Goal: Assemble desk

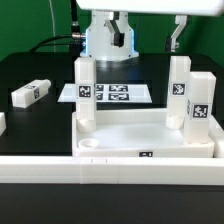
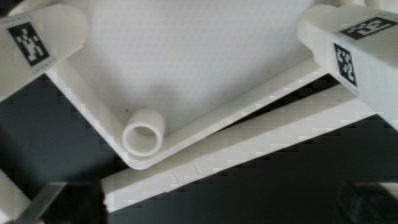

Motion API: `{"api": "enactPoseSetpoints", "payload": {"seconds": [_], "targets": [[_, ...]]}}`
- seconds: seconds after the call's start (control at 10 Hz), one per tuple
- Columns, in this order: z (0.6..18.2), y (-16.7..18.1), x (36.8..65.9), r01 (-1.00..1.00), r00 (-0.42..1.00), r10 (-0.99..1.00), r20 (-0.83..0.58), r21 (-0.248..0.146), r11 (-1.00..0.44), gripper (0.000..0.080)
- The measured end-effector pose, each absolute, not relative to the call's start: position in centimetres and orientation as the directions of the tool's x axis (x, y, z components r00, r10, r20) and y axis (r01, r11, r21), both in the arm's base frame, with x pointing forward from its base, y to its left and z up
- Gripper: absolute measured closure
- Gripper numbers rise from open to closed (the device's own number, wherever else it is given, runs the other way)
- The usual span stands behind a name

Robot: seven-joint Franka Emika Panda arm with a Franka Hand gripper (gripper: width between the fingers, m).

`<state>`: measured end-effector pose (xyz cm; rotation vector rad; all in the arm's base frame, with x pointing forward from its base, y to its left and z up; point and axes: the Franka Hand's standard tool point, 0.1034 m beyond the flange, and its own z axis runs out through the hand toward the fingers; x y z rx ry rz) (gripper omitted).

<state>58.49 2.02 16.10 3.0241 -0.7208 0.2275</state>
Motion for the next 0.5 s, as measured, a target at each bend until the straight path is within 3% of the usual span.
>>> {"api": "enactPoseSetpoints", "payload": {"seconds": [0.4,0.5], "targets": [[16.0,1.7,58.0,-0.415,0.899,-0.412,0.147,-0.014,-0.91,0.0151],[16.3,-0.2,56.0,-0.382,0.912,-0.384,0.145,-0.041,-0.923,0.0151]]}}
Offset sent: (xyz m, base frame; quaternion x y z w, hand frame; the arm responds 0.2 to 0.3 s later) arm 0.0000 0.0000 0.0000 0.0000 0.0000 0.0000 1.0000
